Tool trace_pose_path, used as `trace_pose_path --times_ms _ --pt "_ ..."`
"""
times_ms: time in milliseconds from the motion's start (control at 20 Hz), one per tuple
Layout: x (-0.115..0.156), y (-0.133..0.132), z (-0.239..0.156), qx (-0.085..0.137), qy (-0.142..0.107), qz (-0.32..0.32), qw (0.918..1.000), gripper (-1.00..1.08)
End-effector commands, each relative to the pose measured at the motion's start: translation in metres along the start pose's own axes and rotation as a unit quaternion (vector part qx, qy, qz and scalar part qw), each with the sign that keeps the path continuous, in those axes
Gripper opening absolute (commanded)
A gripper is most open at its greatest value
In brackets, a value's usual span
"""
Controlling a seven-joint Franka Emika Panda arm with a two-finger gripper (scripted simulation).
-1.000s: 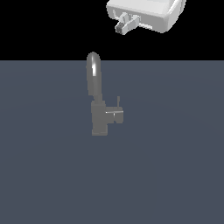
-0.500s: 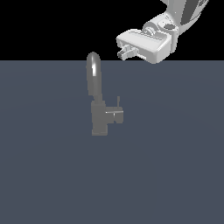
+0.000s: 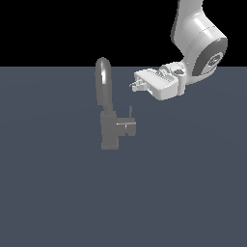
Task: Turn on the faucet by rotating a designated handle.
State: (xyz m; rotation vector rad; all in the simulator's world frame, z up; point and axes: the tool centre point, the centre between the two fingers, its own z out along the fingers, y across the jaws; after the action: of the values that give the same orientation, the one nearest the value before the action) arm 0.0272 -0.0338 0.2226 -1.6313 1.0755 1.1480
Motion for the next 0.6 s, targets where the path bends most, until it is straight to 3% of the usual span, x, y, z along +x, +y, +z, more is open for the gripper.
trace_pose_path --times_ms 0,300,550 --pt "0.019 -0.002 0.004 0.023 -0.026 0.024 0.9991 -1.00" --pt "0.055 -0.004 0.016 0.066 -0.073 0.068 0.9928 -1.00" --pt "0.074 -0.005 0.024 0.088 -0.098 0.091 0.9871 -1.00"
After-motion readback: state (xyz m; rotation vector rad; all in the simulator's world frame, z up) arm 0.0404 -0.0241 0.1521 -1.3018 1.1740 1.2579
